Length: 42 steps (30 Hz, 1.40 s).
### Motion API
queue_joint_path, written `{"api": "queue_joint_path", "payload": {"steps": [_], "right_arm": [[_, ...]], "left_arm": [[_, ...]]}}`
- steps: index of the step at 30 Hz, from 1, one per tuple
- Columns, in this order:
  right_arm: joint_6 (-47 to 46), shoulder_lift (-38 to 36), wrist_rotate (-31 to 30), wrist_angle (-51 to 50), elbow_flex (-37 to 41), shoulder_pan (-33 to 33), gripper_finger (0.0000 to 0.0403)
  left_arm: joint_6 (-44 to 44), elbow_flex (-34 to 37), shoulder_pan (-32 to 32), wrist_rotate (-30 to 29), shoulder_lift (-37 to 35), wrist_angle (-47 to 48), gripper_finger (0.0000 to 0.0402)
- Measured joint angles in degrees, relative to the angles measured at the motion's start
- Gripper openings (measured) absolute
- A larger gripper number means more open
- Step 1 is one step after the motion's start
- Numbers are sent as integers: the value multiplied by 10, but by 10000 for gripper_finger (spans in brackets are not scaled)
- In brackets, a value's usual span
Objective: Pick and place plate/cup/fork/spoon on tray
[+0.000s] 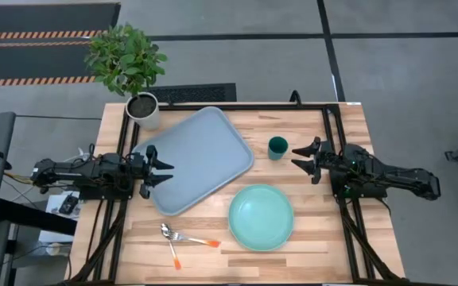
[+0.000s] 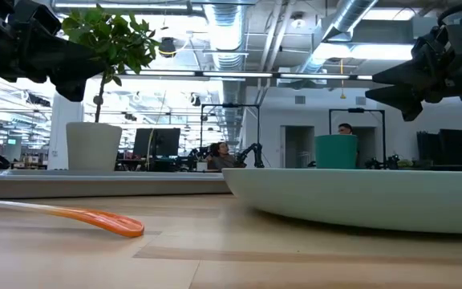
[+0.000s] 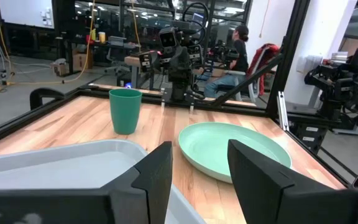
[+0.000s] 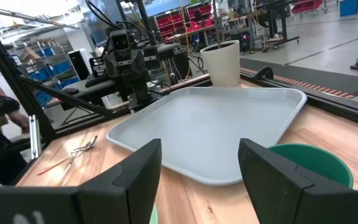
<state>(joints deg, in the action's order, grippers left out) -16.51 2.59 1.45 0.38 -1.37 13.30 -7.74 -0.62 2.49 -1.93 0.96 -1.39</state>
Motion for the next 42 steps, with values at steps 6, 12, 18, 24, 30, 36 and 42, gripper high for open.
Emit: {"api": "queue_joint_path", "payload": {"steps": [6, 12, 18, 24, 30, 36, 42], "right_arm": [[0, 0, 0, 0, 0, 0, 238], [0, 0, 0, 0, 0, 0, 238], [0, 0, 0, 0, 0, 0, 238], [0, 0, 0, 0, 0, 0, 238], [0, 0, 0, 0, 0, 0, 238], [0, 0, 0, 0, 0, 0, 238], [0, 0, 0, 0, 0, 0, 238]], "left_arm": [[0, 0, 0, 0, 0, 0, 144], [0, 0, 0, 0, 0, 0, 144], [0, 0, 0, 0, 0, 0, 144], [0, 0, 0, 0, 0, 0, 144], [0, 0, 0, 0, 0, 0, 144], [-83, 0, 1, 11, 0, -10, 144], [-271, 0, 1, 1, 0, -1, 144]]}}
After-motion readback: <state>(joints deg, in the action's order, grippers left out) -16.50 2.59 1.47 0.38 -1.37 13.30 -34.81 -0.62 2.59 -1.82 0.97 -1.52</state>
